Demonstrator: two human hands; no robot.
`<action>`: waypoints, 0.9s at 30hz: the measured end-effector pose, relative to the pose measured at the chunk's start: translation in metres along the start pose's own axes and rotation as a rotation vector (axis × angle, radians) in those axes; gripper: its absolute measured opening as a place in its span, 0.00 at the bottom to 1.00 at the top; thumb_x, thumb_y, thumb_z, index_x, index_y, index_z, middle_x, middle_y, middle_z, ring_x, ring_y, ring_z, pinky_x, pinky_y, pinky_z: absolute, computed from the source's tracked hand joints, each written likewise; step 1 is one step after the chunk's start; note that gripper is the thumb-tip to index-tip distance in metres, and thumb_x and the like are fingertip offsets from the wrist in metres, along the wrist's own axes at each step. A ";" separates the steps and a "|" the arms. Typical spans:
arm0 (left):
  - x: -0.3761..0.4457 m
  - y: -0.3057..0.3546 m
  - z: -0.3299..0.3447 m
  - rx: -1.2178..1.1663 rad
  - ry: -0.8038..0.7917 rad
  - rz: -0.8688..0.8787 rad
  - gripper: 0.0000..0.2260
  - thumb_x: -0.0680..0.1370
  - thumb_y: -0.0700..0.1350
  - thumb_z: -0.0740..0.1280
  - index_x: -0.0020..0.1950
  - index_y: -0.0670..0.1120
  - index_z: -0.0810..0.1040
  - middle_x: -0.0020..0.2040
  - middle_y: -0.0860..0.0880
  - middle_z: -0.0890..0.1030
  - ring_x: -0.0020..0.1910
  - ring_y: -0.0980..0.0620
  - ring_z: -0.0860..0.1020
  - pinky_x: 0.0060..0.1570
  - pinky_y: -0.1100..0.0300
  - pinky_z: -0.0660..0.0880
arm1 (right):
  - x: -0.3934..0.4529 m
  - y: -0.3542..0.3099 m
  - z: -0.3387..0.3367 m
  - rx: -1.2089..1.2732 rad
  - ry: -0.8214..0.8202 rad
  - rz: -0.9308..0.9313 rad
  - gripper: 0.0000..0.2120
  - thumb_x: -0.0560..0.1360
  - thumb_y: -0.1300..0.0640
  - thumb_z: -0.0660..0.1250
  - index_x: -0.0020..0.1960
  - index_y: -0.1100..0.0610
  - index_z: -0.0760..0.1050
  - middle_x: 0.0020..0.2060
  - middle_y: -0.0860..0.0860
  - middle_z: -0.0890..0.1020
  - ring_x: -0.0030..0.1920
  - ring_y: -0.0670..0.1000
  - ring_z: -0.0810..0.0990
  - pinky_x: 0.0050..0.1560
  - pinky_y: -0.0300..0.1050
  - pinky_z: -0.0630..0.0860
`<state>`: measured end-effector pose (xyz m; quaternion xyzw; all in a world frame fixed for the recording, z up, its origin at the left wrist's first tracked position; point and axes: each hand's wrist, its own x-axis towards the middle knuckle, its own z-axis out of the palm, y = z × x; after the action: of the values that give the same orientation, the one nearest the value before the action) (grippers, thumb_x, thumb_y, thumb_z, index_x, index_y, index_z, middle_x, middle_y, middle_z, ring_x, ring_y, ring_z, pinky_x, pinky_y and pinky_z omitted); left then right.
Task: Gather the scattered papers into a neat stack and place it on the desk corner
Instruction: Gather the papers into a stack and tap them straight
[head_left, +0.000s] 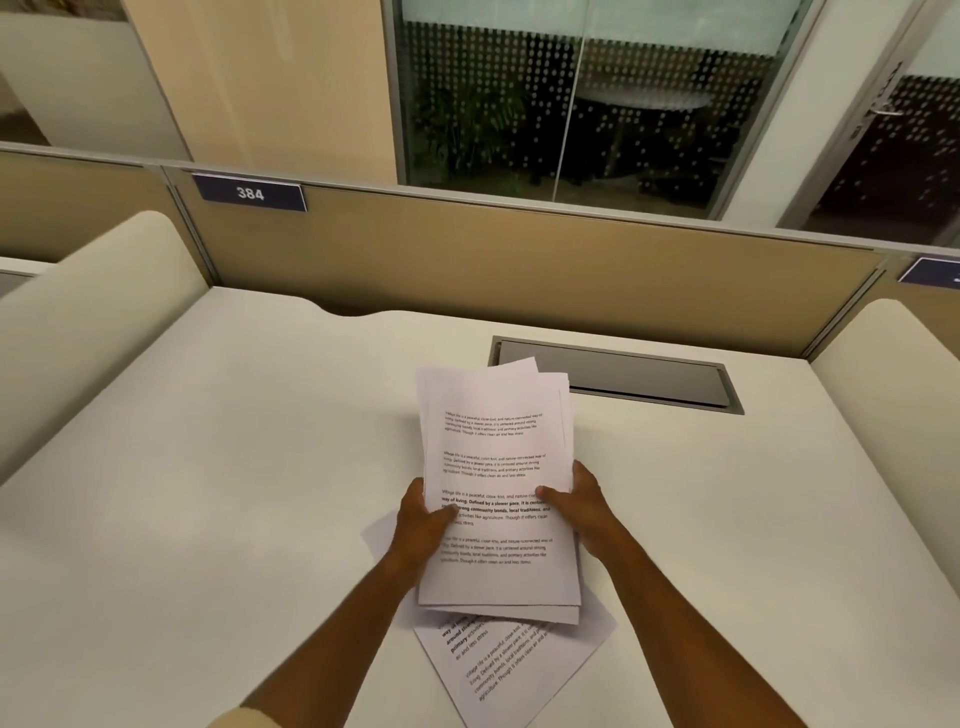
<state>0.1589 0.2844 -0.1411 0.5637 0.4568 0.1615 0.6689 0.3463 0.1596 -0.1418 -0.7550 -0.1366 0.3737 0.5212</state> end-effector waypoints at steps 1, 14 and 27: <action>-0.006 -0.003 0.004 0.015 0.051 -0.009 0.17 0.77 0.35 0.66 0.64 0.44 0.72 0.60 0.43 0.81 0.55 0.43 0.81 0.57 0.44 0.79 | 0.000 0.001 -0.001 -0.021 -0.018 0.000 0.20 0.74 0.62 0.72 0.64 0.56 0.72 0.57 0.54 0.82 0.53 0.57 0.83 0.54 0.57 0.81; -0.054 -0.019 0.033 0.361 0.427 -0.237 0.22 0.76 0.45 0.66 0.70 0.51 0.68 0.79 0.41 0.50 0.76 0.38 0.54 0.74 0.42 0.58 | 0.000 -0.002 0.033 -0.387 -0.031 0.101 0.12 0.68 0.63 0.71 0.51 0.55 0.80 0.50 0.55 0.85 0.47 0.56 0.84 0.54 0.54 0.82; -0.054 -0.022 0.019 0.126 0.514 -0.203 0.19 0.76 0.43 0.68 0.67 0.48 0.72 0.62 0.39 0.70 0.58 0.39 0.75 0.59 0.43 0.77 | -0.009 -0.007 0.051 -0.626 -0.058 0.078 0.21 0.71 0.58 0.65 0.65 0.56 0.73 0.60 0.56 0.78 0.60 0.57 0.77 0.62 0.53 0.76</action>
<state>0.1388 0.2265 -0.1391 0.4961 0.6749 0.2025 0.5074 0.3057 0.1923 -0.1404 -0.8725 -0.2306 0.3544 0.2447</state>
